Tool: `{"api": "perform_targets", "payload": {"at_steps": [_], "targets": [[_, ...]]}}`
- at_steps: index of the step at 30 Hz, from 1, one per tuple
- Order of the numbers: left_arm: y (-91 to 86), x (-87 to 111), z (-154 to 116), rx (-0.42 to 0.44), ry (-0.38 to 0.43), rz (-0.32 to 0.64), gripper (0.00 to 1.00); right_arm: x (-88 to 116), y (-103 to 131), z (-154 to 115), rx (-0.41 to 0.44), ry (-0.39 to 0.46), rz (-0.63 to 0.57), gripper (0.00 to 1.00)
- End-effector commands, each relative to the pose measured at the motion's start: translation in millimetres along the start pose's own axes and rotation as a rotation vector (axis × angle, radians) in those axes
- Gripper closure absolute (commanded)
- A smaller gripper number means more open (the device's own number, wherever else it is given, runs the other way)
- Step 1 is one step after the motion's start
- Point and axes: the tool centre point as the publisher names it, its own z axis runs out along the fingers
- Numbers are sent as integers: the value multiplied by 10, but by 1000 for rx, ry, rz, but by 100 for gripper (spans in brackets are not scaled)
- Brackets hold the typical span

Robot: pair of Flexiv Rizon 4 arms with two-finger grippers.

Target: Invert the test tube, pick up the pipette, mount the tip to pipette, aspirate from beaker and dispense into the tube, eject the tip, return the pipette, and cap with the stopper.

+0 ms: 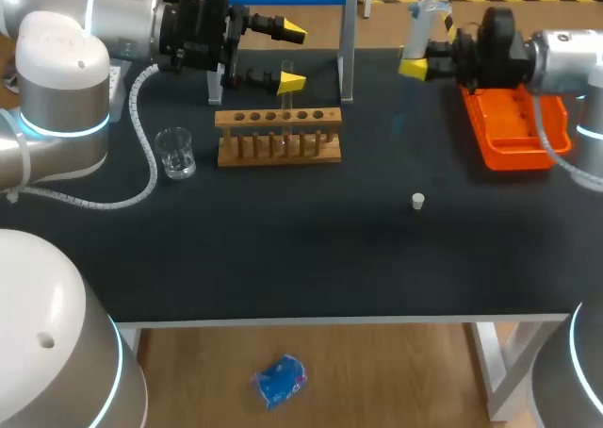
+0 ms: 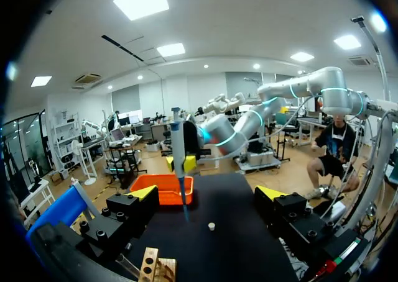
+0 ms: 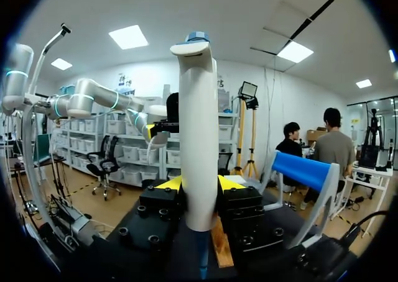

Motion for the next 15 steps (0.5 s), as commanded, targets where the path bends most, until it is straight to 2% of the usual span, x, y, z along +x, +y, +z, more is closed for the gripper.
{"api": "perform_targets", "payload": {"at_steps": [1, 15], "targets": [[-4, 2, -13, -2, 2, 0, 0, -17, -11, -163, -1, -31, -3, 100], [-4, 2, -13, -2, 2, 0, 0, -28, -11, -178, 0, -40, -3, 100]]}}
